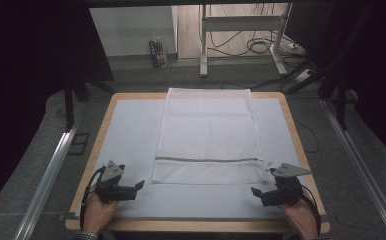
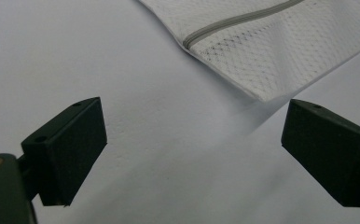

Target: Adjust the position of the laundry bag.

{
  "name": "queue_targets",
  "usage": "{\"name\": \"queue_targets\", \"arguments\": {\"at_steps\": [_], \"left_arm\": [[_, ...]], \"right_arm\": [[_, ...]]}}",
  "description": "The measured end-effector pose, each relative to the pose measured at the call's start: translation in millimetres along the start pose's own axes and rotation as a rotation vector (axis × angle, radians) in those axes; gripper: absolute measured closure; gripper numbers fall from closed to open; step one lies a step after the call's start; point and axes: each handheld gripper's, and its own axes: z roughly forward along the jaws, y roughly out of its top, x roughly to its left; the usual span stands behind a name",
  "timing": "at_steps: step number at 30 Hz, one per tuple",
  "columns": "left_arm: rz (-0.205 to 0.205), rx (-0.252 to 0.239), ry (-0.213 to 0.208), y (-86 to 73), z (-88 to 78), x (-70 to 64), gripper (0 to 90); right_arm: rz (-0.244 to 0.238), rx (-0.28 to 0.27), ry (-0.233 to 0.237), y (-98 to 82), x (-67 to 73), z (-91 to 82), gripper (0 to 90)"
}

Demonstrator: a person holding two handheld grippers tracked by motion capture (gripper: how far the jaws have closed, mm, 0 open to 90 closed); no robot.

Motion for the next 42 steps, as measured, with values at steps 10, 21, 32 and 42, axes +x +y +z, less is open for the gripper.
{"name": "queue_targets", "arguments": {"at_steps": [10, 21, 32, 42], "left_arm": [[0.017, -0.019, -0.065, -1.4, 5.9, -1.8, 4.4], [0.015, 0.03, -0.064, -0.2, 9.2, -5.1, 3.2], [0.043, 0.044, -0.059, 2.4, 14.4, -9.2, 3.2], [0.041, 0.044, -0.051, 10.1, 22.8, -11.4, 7.3]], "right_arm": [[0.005, 0.003, -0.004, 0.4, -1.0, 0.5, 0.0], [0.019, 0.015, 0.007, -0.4, -0.9, 2.7, 0.0], [0.049, -0.022, -0.007, 1.2, -2.0, 1.1, 0.0], [0.024, -0.017, -0.031, 8.3, -5.5, 7.0, 2.1]]}}
